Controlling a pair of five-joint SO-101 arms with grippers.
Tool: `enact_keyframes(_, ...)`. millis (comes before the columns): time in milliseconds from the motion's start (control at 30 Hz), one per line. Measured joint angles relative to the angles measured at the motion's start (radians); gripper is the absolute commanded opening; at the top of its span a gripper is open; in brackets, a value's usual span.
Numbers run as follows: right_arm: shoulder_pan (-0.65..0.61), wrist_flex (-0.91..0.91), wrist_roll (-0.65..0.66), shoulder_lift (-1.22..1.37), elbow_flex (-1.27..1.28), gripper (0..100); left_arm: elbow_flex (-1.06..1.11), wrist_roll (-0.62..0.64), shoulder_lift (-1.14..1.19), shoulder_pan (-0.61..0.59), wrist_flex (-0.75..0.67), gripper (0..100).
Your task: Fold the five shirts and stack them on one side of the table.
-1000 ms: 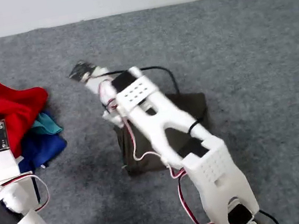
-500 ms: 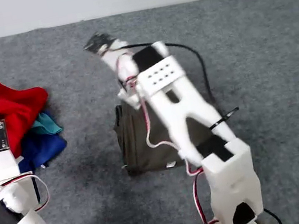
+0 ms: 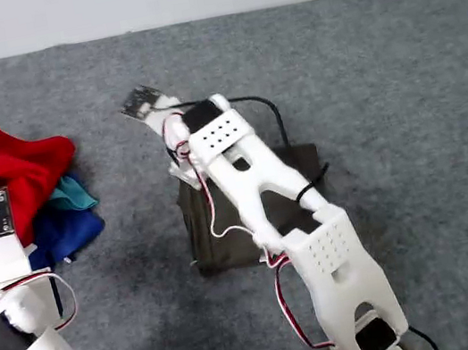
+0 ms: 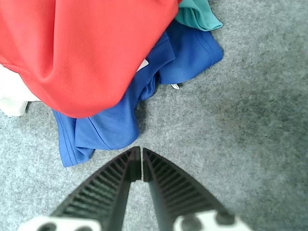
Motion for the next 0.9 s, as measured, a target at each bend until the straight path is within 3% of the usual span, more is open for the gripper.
enact_keyframes(300,-0.003,0.338,0.000,-0.002,-0.313,1.0,0.000,0.000,0.000,0.000,0.000,2)
enact_keyframes(433,0.044,0.362,-0.038,-0.077,-0.310,1.0,0.000,0.000,0.000,0.000,0.000,2)
enact_keyframes(900,0.198,0.362,-0.110,-0.664,0.446,1.1,0.000,0.000,0.000,0.000,0.000,2)
